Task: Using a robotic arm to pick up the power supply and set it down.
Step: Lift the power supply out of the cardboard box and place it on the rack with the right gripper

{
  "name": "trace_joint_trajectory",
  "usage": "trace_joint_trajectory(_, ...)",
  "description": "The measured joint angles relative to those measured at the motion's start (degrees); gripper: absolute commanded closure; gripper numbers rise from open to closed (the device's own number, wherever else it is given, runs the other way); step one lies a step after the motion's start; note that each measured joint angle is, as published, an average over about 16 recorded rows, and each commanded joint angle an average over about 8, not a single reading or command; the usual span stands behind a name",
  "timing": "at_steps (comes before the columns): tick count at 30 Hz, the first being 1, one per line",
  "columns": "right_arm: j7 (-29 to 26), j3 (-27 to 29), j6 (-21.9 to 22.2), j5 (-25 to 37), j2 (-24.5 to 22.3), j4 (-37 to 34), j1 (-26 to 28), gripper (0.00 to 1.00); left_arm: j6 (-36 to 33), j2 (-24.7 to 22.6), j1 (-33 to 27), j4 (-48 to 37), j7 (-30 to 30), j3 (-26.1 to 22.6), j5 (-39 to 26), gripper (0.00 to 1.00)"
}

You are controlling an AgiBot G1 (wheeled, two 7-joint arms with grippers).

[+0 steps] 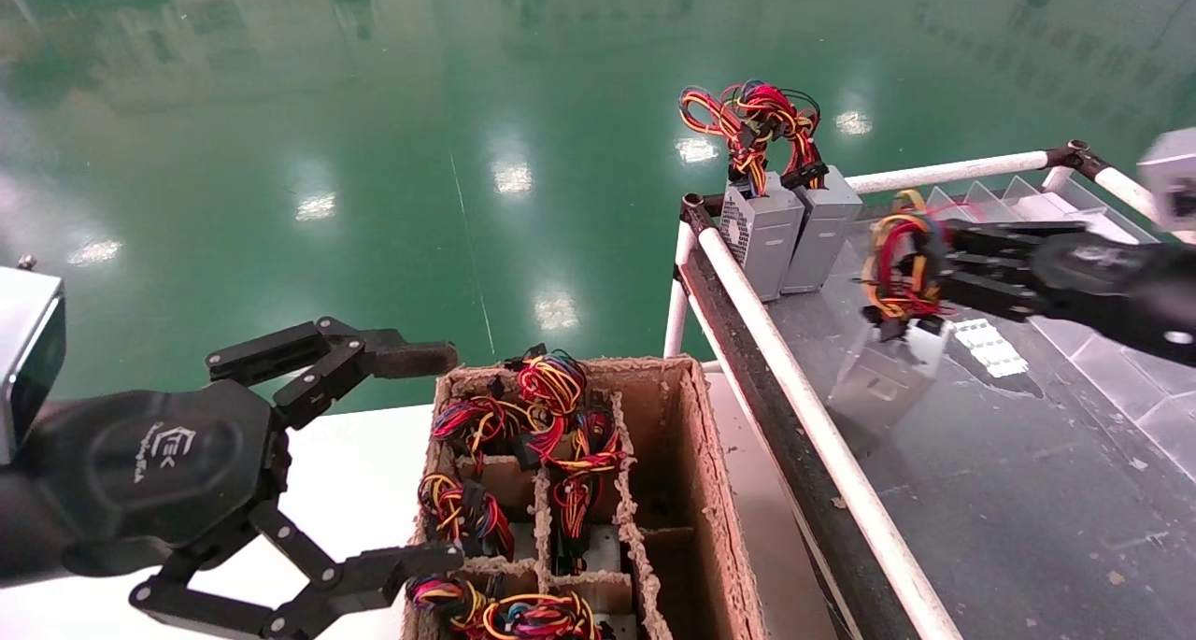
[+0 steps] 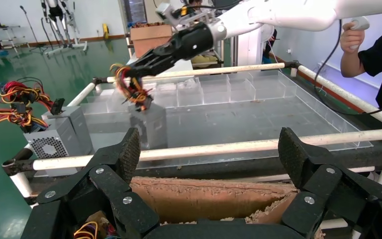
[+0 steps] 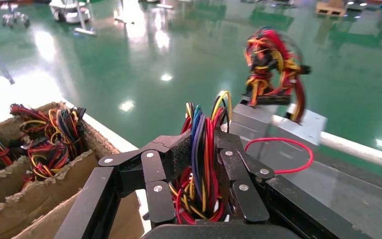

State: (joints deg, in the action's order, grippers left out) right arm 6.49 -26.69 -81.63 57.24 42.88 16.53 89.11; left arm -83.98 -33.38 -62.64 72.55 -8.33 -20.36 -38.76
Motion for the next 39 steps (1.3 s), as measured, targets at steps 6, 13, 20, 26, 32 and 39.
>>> trace_joint_trajectory(6, 2.2, -1.5, 2.5, 2.5, 4.4, -3.6, 3.4, 1.00, 0.0, 0.0, 0.0, 0.0, 0.0, 0.0, 0.0, 0.00)
trace_joint_trajectory(13, 4.3, -2.4, 6.2, 4.1, 9.1, -7.7, 6.8, 1.00, 0.0, 0.0, 0.0, 0.0, 0.0, 0.0, 0.0, 0.00)
trace_joint_trajectory(20, 5.8, -2.8, 10.1, 4.9, 12.9, -11.1, 9.2, 1.00, 0.0, 0.0, 0.0, 0.0, 0.0, 0.0, 0.0, 0.00)
trace_joint_trajectory(26, 7.1, -3.0, 14.1, 5.3, 15.6, -13.1, 10.6, 1.00, 0.0, 0.0, 0.0, 0.0, 0.0, 0.0, 0.0, 0.00)
trace_joint_trajectory(32, 8.6, -3.0, 19.2, 5.5, 17.9, -14.6, 11.4, 1.00, 0.0, 0.0, 0.0, 0.0, 0.0, 0.0, 0.0, 0.00)
trace_joint_trajectory(39, 9.8, -2.9, 24.1, 5.3, 20.1, -15.6, 11.9, 1.00, 0.0, 0.0, 0.0, 0.0, 0.0, 0.0, 0.0, 0.00)
